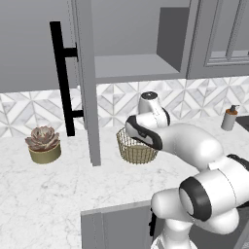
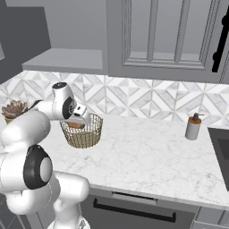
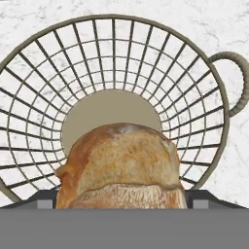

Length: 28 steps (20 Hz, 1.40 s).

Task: Open the cabinet, pick up the bread from the cabinet and place it in the basket. Then move the basket to the dining counter.

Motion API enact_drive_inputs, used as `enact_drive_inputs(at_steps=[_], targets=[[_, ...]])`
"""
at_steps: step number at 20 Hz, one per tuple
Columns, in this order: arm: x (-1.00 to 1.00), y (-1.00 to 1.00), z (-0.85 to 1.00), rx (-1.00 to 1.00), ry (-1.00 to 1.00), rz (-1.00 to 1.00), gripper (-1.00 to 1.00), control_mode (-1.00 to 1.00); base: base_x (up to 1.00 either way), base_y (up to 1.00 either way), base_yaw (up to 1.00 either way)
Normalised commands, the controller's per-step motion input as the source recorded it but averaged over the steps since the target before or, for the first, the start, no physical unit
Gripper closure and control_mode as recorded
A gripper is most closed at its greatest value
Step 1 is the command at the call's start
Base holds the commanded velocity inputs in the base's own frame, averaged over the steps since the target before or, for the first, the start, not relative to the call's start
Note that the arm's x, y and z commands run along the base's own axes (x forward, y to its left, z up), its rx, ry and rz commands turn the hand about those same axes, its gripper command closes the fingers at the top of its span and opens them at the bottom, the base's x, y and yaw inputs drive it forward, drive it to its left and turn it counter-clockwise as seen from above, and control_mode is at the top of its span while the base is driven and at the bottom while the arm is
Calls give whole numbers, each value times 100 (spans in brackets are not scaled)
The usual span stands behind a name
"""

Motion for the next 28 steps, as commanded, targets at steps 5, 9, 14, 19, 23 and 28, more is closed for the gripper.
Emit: enact_drive_inputs(at_steps=[5,9,14,19,23,28], targets=[[14,0,-41,0,0,0,100,-100,0,0,0],[12,0,-28,0,0,0,100,-100,0,0,0],[14,0,-3,0,0,0,100,-100,0,0,0],[29,1,0,0,0,0,100,-100,0,0,0],[32,11,-5,0,0,0,100,-100,0,0,0],[11,3,-32,0,0,0,100,-100,0,0,0]])
